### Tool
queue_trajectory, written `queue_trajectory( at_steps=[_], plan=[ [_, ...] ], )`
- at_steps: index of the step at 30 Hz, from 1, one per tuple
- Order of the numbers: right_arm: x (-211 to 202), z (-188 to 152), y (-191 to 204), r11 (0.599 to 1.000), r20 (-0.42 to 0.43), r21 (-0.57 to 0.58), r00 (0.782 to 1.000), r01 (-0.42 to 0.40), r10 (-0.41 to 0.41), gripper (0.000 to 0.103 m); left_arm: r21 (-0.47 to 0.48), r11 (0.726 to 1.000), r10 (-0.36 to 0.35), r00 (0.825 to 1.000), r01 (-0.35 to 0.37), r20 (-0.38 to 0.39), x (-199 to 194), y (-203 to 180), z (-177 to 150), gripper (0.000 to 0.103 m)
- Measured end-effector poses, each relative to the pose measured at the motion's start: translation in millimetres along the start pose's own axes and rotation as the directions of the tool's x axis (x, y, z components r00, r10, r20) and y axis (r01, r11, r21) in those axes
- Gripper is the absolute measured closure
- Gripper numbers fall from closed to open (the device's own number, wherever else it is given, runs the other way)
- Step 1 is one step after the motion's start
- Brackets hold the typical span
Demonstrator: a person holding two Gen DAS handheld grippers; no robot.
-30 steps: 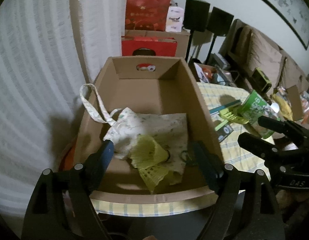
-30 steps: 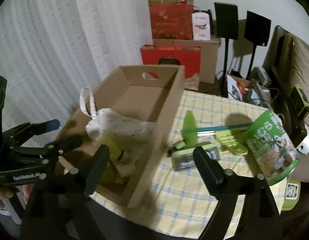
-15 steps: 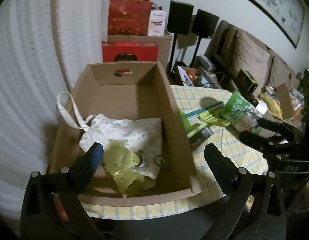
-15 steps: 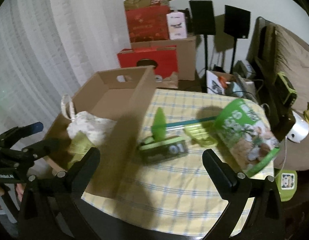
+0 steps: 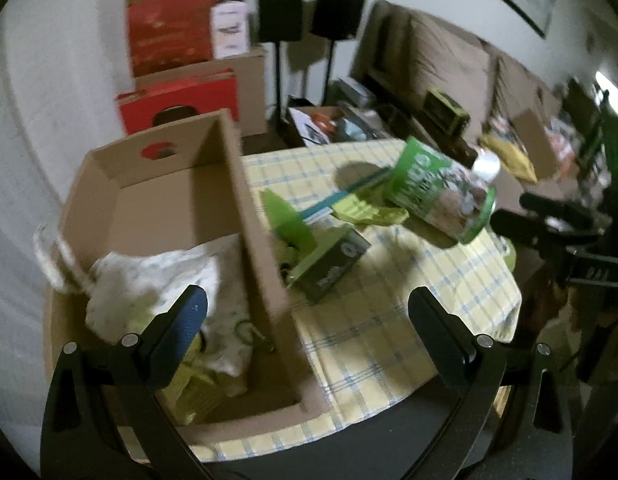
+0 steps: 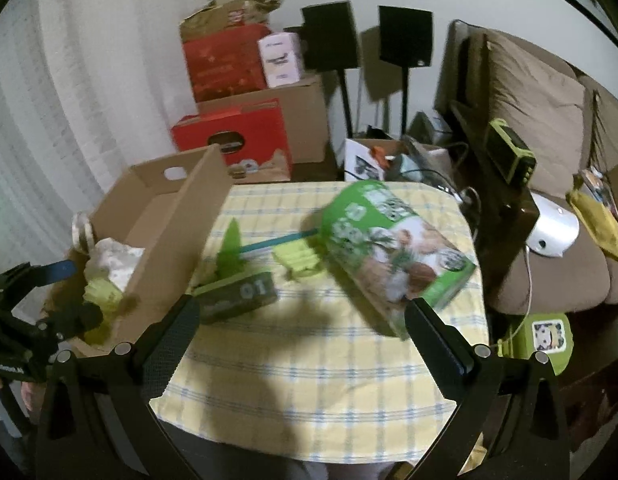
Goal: Organize objects
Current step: 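Move the left tool to the dark green Health case on the table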
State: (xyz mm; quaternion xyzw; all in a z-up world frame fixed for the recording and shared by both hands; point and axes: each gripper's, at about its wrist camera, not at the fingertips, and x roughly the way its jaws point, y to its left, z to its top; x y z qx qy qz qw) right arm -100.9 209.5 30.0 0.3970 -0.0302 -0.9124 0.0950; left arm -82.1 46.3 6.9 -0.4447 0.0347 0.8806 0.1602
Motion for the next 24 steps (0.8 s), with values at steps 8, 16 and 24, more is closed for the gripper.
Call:
queue_trajectory(
  at_steps=[8, 16, 24],
  plan=[
    [-4.6, -9.1, -24.8, 0.999, -0.008, 0.042, 1.0, 0.019, -0.019, 0.0, 0.184, 0.982, 0.054, 0.996, -0.04, -0.071, 37.1, -37.5, 21.4, 0.008],
    [-5.6, -20.1, -39.9, 0.998, -0.025, 0.056, 0.999, 0.031, -0.03, 0.0, 0.313, 0.948, 0.11, 0.984, -0.062, -0.138, 77.0, -59.8, 43.3, 0.009],
    [-1.4, -25.7, -49.9, 0.996, -0.035, 0.082, 0.999, 0.021, -0.019, 0.0, 0.394, 0.919, 0.152, 0.947, -0.029, -0.284, 124.9, -66.4, 44.9, 0.019]
  ],
)
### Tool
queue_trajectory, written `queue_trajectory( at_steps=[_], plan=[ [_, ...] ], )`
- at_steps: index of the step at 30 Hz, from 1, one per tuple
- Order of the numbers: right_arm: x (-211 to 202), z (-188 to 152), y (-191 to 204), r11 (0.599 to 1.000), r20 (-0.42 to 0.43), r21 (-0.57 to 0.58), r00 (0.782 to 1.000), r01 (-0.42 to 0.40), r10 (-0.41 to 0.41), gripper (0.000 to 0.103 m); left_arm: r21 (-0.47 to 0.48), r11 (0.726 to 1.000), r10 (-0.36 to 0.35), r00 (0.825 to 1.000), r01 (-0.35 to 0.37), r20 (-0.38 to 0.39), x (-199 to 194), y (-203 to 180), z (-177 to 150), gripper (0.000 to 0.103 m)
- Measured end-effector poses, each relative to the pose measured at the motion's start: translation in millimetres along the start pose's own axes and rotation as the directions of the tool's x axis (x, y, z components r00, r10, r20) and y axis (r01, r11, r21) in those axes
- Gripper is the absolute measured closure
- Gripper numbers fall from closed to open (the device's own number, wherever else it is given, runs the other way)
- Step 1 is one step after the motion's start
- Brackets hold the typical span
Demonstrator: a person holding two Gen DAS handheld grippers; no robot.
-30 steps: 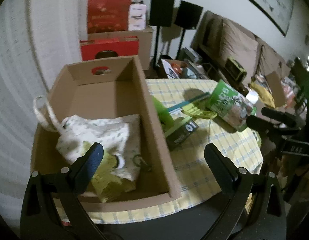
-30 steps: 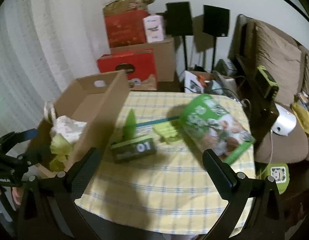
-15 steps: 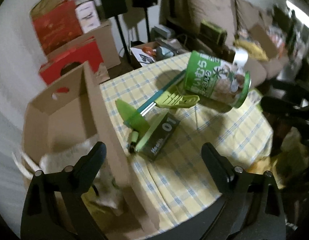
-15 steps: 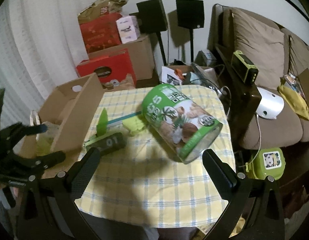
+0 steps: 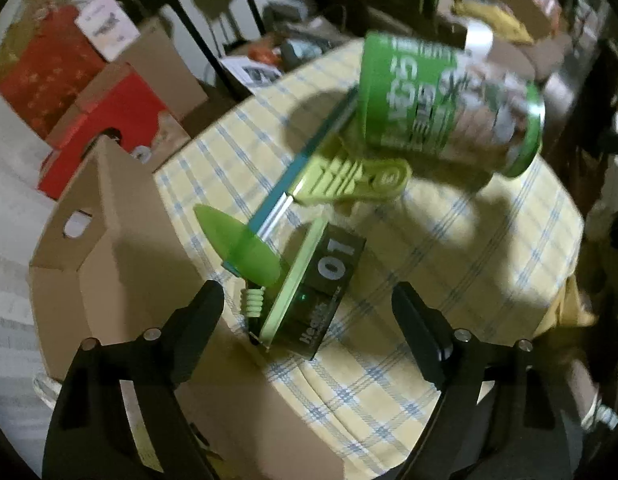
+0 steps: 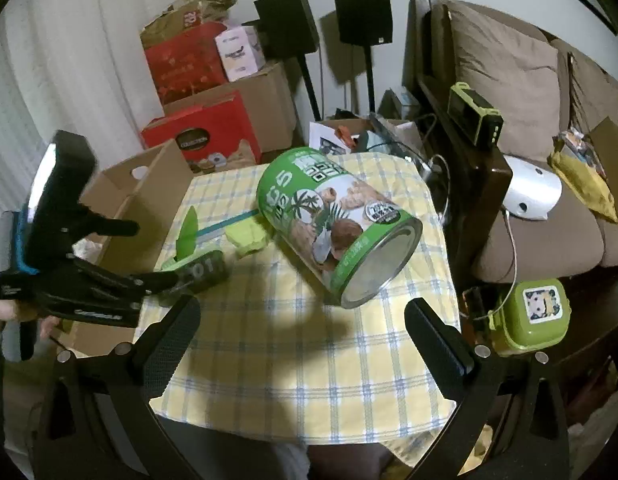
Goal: Organize objects
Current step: 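Move the left tool to the dark green Health case on the table, then close the left tool on the green case and lift it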
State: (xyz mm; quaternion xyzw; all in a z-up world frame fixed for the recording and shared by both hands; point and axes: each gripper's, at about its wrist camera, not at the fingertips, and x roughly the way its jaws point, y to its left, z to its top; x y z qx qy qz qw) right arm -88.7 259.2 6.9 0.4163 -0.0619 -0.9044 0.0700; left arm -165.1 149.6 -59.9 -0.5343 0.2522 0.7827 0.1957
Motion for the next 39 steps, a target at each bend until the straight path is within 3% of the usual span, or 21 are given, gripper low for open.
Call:
queue_trajectory(
  at_steps=[6, 14, 17, 19, 20, 27, 31, 35, 36, 37, 39],
  plan=[
    [6.7, -2.6, -0.7, 1.0, -0.015, -0.003, 1.0, -0.01, 0.01, 0.0, 0.054, 0.999, 0.007, 0.995, -0.002, -0.1, 28.6, -2.8, 5.7, 0.019],
    [12.5, -5.6, 2.9, 1.0, -0.027, -0.014, 0.999, -0.023, 0.023, 0.0, 0.096, 0.995, 0.033, 0.985, -0.017, -0.168, 51.3, -6.3, 11.2, 0.021],
    [13.8, -6.3, 3.5, 1.0, -0.028, -0.015, 0.999, -0.026, 0.025, 0.0, 0.097, 0.995, 0.017, 0.982, 0.002, -0.189, 56.3, -8.1, 10.0, 0.035],
    [15.0, -6.5, 3.1, 1.0, -0.03, -0.012, 0.999, -0.029, 0.028, 0.0, 0.107, 0.994, 0.029, 0.978, -0.007, -0.206, 61.4, -9.9, 8.8, 0.057],
    [15.7, -6.6, 2.8, 1.0, -0.032, -0.011, 0.999, -0.03, 0.029, 0.0, 0.111, 0.994, 0.031, 0.977, -0.008, -0.211, 64.1, -11.3, 6.9, 0.057],
    [19.8, -8.3, 3.9, 0.999, -0.039, -0.011, 0.999, -0.032, 0.032, 0.0, 0.103, 0.995, 0.011, 0.988, 0.005, -0.155, 53.3, -14.9, -0.5, 0.06],
    [19.5, -8.2, 5.6, 0.999, -0.035, -0.011, 0.999, -0.035, 0.034, 0.0, 0.047, 0.997, -0.055, 0.993, 0.06, -0.102, 33.0, -8.6, -0.9, 0.06],
    [18.4, -6.0, 5.9, 1.0, -0.033, -0.002, 0.999, -0.029, 0.029, 0.002, -0.06, 0.985, -0.163, 0.986, 0.164, 0.015, 0.2, 7.7, -7.6, 0.061],
    [18.3, -5.1, 5.1, 1.0, -0.033, 0.008, 0.999, -0.028, 0.028, 0.004, -0.085, 0.977, -0.193, 0.98, 0.197, 0.051, -8.6, 12.6, -11.2, 0.064],
    [17.9, -3.9, 4.5, 0.999, -0.034, 0.013, 0.999, -0.032, 0.032, 0.007, -0.097, 0.972, -0.206, 0.976, 0.213, 0.076, -16.4, 15.6, -10.7, 0.083],
    [17.2, -2.0, 5.5, 0.999, -0.034, 0.016, 0.998, -0.042, 0.043, 0.007, -0.119, 0.972, -0.19, 0.975, 0.203, 0.116, -30.0, 23.4, -10.1, 0.091]
  ],
)
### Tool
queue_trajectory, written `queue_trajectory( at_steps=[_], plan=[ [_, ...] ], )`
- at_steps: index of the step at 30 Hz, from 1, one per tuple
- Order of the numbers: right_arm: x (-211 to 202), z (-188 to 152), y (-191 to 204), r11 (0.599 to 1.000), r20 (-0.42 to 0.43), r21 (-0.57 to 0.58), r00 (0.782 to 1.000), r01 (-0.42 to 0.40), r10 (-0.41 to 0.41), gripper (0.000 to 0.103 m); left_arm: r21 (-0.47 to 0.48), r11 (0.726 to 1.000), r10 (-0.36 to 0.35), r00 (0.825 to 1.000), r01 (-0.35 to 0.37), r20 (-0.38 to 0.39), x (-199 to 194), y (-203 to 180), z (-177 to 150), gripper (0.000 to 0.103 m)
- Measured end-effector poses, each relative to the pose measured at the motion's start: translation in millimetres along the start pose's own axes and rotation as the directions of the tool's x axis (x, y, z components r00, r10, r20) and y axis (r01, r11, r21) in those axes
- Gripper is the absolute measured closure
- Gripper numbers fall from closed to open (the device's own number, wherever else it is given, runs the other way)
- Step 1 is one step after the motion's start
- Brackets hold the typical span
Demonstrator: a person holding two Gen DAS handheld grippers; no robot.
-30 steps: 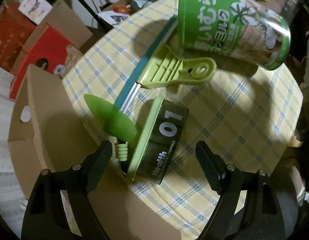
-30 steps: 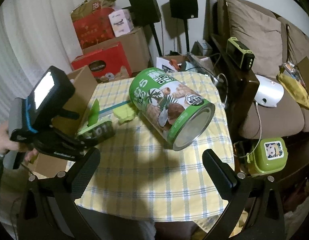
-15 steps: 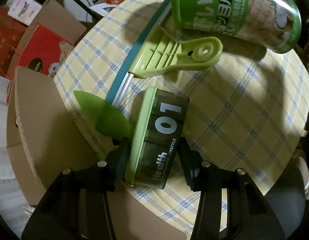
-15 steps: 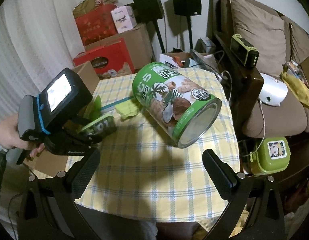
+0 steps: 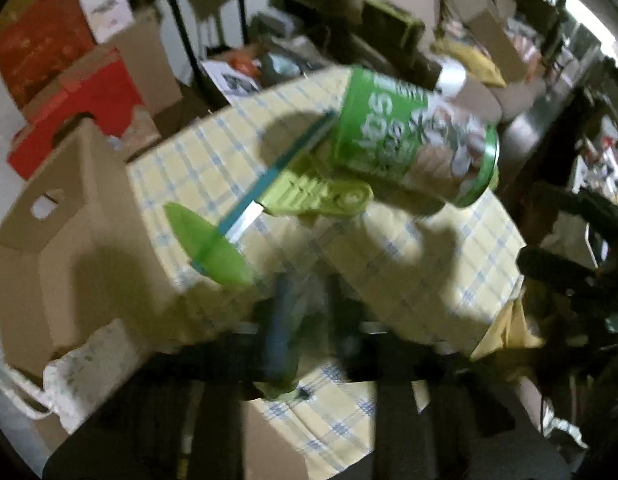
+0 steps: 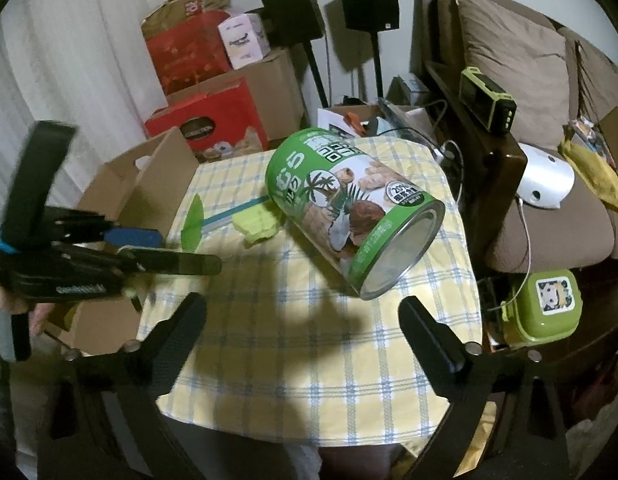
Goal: Organize objects
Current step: 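Close the left tool on the green case and lift it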
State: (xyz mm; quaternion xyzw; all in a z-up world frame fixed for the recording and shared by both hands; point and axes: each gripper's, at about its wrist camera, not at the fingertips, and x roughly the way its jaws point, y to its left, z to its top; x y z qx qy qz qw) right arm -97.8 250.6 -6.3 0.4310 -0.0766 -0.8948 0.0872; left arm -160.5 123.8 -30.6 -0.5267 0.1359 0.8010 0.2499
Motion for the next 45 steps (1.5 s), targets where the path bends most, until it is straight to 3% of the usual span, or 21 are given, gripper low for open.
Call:
queue_trajectory(
  at_steps=[4, 8, 10, 12, 18, 23, 29, 32, 34, 38, 43, 45],
  plan=[
    [-3.1, 2.5, 5.0, 1.0, 0.005, -0.004, 1.0, -0.021, 0.021, 0.007, -0.043, 0.999, -0.022, 0.999, 0.023, 0.031, -18.0, 5.0, -2.4, 0.091],
    [-4.0, 0.3, 11.9, 0.999, 0.004, -0.016, 1.0, -0.03, 0.03, 0.007, -0.041, 0.999, -0.013, 0.999, 0.011, -0.031, -9.0, -1.7, -7.2, 0.091],
    [-3.9, -1.7, 15.0, 0.999, 0.0, -0.024, 0.999, -0.038, 0.038, 0.007, -0.025, 1.0, -0.004, 0.998, 0.003, -0.068, -1.6, -9.1, -12.9, 0.075],
    [-3.5, -3.1, 16.5, 0.999, -0.005, -0.031, 0.999, -0.04, 0.04, 0.007, -0.003, 0.999, 0.04, 0.993, -0.04, -0.108, 10.7, -14.2, -17.4, 0.061],
    [-2.7, -6.9, 16.1, 0.998, -0.009, -0.034, 0.999, -0.044, 0.043, 0.007, 0.063, 0.979, 0.203, 0.955, -0.194, -0.216, 48.8, -19.8, -22.0, 0.058],
    [-0.9, -8.2, 14.3, 0.999, -0.015, -0.029, 0.999, -0.046, 0.046, 0.007, 0.13, 0.953, 0.298, 0.923, -0.273, -0.244, 62.4, -26.4, -21.9, 0.058],
    [2.8, -10.3, 15.9, 0.998, -0.026, -0.033, 0.998, -0.052, 0.052, 0.007, 0.147, 0.947, 0.315, 0.917, -0.286, -0.245, 66.1, -28.5, -21.5, 0.058],
    [3.1, -10.4, 16.7, 0.998, -0.027, -0.032, 0.998, -0.057, 0.056, 0.007, 0.155, 0.947, 0.312, 0.917, -0.28, -0.248, 67.4, -28.0, -17.6, 0.058],
    [2.0, -10.6, 16.4, 0.998, -0.025, -0.033, 0.998, -0.058, 0.058, 0.007, 0.136, 0.961, 0.27, 0.929, -0.242, -0.252, 64.9, -28.0, -17.3, 0.071],
    [0.2, -10.3, 15.0, 0.998, -0.021, -0.031, 0.998, -0.057, 0.056, 0.007, 0.113, 0.975, 0.217, 0.939, -0.193, -0.266, 65.2, -30.1, -18.4, 0.072],
    [0.0, -10.5, 13.4, 0.998, -0.024, -0.026, 0.998, -0.055, 0.055, 0.007, 0.1, 0.978, 0.206, 0.932, -0.184, -0.298, 75.6, -27.6, -22.9, 0.072],
    [-0.1, -10.8, 12.7, 0.998, -0.024, -0.025, 0.998, -0.055, 0.055, 0.007, 0.091, 0.977, 0.21, 0.933, -0.191, -0.294, 77.7, -26.6, -24.0, 0.078]
  ],
)
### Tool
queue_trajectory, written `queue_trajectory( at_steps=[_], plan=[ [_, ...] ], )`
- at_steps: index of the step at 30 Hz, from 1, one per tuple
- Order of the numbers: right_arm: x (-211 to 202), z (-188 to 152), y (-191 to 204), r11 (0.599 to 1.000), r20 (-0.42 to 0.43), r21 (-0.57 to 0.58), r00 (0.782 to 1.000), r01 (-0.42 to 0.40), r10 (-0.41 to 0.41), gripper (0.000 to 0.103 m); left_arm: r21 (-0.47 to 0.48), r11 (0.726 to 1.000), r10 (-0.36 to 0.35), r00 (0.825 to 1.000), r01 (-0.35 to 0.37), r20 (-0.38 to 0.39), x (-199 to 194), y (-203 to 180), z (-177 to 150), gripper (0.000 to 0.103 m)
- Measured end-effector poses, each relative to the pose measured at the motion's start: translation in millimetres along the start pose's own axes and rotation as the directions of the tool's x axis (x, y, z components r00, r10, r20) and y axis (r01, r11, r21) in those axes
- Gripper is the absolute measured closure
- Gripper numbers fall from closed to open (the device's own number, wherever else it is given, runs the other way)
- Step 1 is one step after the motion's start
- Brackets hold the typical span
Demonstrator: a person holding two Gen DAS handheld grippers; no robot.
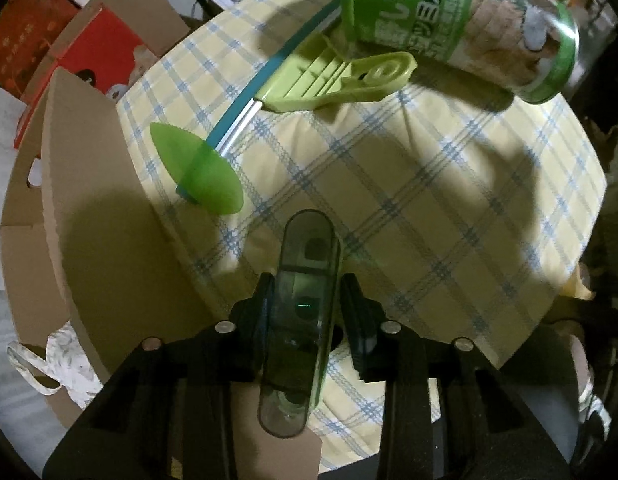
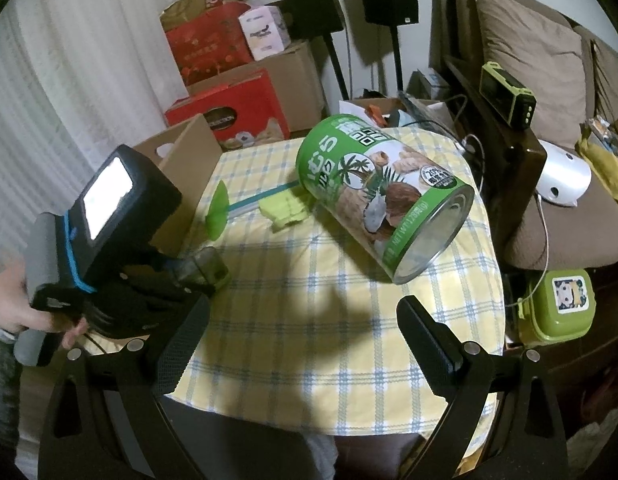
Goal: Organize objects
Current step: 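Close the left tool on the green case and lift it, then carry the case over the box with the left tool while the right tool grasps the green disc paddle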
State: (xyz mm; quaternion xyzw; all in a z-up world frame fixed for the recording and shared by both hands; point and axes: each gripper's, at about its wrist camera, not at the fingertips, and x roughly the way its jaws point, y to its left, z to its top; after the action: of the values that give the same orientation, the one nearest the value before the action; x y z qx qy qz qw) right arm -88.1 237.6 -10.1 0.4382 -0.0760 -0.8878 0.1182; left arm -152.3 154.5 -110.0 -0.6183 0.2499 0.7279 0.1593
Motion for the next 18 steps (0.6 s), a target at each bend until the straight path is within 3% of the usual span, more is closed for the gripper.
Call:
queue_trajectory(
  at_steps=[10, 18],
  plan=[
    [1.2, 3.3, 2.5, 1.0, -0.001, -0.015, 1.0, 0.004, -0.004, 0.007, -0.05, 0.998, -0.031, 0.986, 0.039, 0.162, -50.7, 8.8, -12.7, 0.078],
    [-0.2, 12.2, 12.1, 0.999, 0.017, -0.033, 1.0, -0.007, 0.008, 0.01, -0.15, 0.978, -0.089, 0.938, 0.146, 0.334, -93.5, 41.5, -31.2, 0.078]
  ],
)
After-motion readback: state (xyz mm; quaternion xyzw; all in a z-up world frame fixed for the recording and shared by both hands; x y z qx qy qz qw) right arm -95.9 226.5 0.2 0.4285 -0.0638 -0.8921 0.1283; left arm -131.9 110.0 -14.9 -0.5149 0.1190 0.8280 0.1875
